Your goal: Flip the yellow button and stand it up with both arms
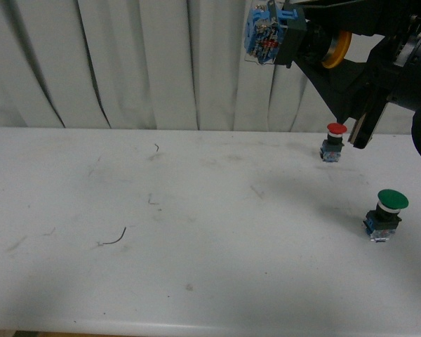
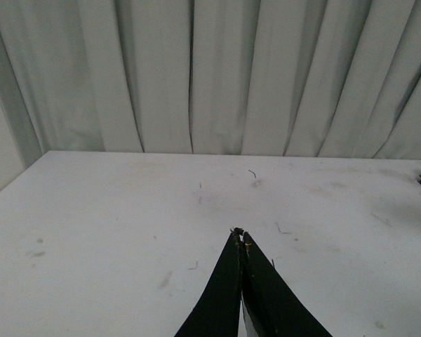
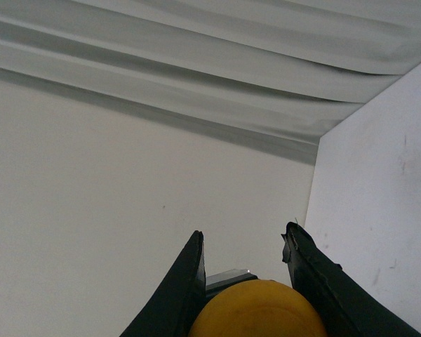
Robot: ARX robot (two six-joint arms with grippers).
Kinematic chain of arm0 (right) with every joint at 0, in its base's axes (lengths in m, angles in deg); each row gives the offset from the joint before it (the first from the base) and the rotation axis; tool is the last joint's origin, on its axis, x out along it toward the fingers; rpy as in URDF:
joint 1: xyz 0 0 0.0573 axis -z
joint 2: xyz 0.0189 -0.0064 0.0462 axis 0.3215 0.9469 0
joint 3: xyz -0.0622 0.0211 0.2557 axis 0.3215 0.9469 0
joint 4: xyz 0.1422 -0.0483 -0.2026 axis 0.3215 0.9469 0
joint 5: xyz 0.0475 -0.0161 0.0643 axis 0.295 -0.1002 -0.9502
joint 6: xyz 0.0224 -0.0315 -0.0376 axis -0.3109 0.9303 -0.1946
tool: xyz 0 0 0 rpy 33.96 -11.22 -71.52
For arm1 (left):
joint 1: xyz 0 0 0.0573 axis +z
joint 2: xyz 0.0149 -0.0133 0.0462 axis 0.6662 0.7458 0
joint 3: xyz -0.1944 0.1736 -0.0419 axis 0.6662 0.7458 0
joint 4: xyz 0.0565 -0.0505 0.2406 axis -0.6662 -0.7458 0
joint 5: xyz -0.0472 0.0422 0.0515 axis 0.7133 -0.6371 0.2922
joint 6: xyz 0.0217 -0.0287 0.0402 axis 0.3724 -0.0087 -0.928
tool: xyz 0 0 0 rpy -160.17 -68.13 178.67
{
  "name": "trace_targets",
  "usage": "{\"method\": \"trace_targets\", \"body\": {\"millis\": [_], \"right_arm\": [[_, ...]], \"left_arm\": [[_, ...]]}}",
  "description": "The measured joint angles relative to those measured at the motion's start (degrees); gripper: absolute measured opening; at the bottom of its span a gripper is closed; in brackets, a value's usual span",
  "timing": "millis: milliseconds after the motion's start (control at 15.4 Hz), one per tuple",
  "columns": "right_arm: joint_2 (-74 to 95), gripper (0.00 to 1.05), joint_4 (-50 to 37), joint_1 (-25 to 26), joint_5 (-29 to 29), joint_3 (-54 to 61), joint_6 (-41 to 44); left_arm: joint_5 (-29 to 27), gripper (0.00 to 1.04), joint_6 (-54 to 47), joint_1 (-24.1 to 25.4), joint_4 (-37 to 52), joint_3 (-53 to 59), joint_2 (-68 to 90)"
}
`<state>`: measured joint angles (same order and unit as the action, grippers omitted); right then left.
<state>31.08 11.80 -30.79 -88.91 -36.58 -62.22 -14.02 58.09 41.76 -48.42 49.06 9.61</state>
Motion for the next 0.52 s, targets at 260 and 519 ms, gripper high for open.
{"method": "trace_targets", "body": {"millis": [260,519], "right_arm": [[-3.2,0.33,2.1,-1.2,2.4,-3.0,17.7],[-4.0,0.33,41.4,-0.3,23.6,-14.4,54.1]], "left_arm": [[0.0,0.35,0.1,0.0,0.0,0.0,0.0],[0.0,0.84,0.1,0.0,0.0,0.0,0.0]]}}
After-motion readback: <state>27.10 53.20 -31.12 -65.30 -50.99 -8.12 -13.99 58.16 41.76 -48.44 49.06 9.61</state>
